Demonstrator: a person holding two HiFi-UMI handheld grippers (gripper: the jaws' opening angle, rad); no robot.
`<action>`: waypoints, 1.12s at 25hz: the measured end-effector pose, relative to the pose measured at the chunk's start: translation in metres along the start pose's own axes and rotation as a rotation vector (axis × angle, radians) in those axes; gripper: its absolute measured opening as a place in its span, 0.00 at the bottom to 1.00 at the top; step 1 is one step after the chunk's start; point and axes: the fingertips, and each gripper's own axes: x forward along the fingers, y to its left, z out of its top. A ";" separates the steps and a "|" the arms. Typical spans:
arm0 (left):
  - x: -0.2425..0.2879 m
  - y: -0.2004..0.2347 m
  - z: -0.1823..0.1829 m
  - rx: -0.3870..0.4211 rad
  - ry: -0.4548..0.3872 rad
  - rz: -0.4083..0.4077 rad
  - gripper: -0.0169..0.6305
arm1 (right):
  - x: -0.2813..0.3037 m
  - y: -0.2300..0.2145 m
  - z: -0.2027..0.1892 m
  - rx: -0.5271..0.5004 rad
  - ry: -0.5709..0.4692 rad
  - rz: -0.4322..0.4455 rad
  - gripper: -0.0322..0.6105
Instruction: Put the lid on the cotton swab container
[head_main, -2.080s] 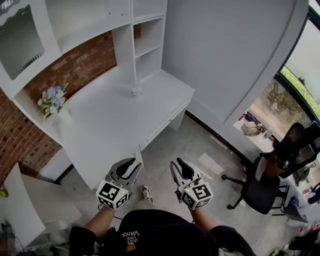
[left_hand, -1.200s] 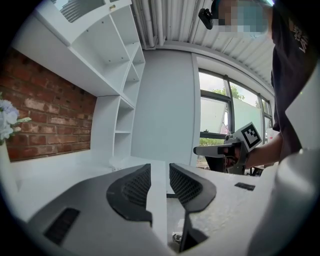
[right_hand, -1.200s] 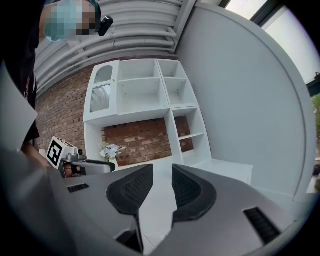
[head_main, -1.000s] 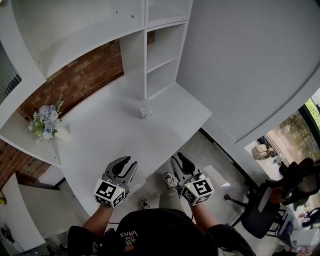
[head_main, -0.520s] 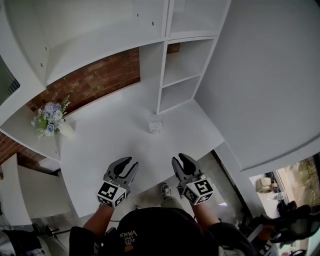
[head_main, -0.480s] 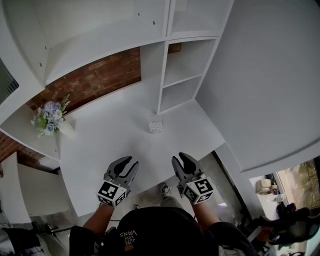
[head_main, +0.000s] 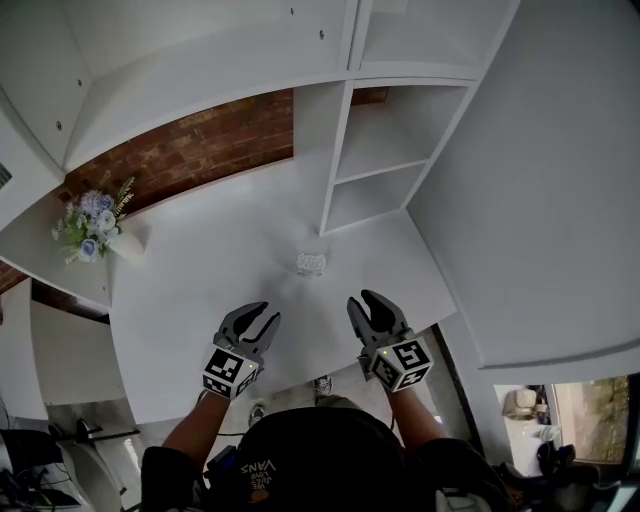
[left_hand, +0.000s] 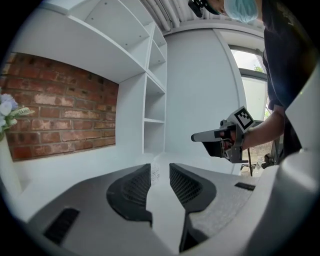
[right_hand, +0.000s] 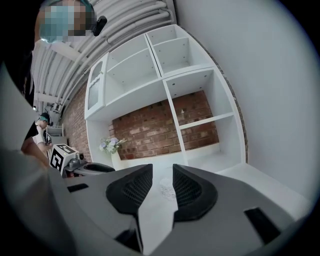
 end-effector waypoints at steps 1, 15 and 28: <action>0.006 0.003 -0.003 0.001 0.007 0.006 0.18 | 0.005 -0.005 -0.001 -0.001 0.006 0.006 0.21; 0.072 0.037 -0.044 -0.047 0.093 0.074 0.18 | 0.072 -0.063 -0.036 0.017 0.128 0.043 0.19; 0.119 0.048 -0.071 -0.060 0.184 0.073 0.18 | 0.128 -0.098 -0.053 0.013 0.212 0.068 0.17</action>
